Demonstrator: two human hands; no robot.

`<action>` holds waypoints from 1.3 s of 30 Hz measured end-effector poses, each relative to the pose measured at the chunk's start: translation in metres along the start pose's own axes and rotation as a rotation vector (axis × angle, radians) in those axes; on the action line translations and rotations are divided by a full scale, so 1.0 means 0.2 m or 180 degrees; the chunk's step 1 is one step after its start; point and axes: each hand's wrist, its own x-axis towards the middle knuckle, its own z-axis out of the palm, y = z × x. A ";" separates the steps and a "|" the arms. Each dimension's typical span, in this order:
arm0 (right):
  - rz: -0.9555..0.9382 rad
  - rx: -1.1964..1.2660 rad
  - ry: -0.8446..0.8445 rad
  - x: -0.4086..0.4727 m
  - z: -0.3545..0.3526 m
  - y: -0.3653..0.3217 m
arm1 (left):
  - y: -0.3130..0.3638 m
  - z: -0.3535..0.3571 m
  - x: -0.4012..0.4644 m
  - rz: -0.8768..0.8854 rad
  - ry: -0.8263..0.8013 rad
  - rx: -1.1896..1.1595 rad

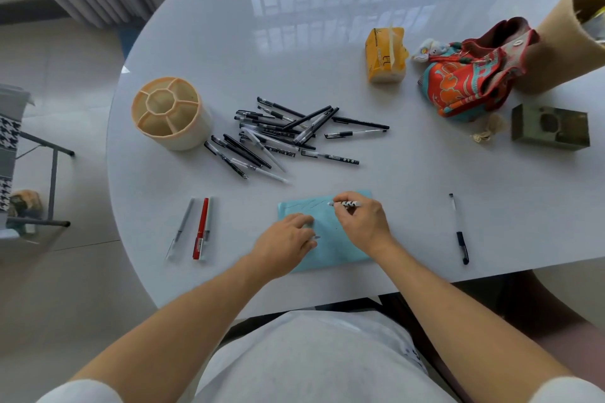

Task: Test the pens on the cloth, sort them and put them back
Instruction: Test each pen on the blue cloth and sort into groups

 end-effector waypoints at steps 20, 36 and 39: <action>0.0657 0.1851 0.0035 -0.10 -0.12 -0.01 | 0.01 -0.06 0.01 -0.0157 0.0111 -0.0735; 0.0615 0.2176 -0.0711 -0.15 -0.03 -0.09 | 0.04 -0.07 -0.03 -0.0127 0.0320 -0.0692; 0.0646 0.2236 -0.0723 -0.16 0.01 -0.10 | 0.04 -0.08 -0.06 -0.0232 0.0317 -0.0627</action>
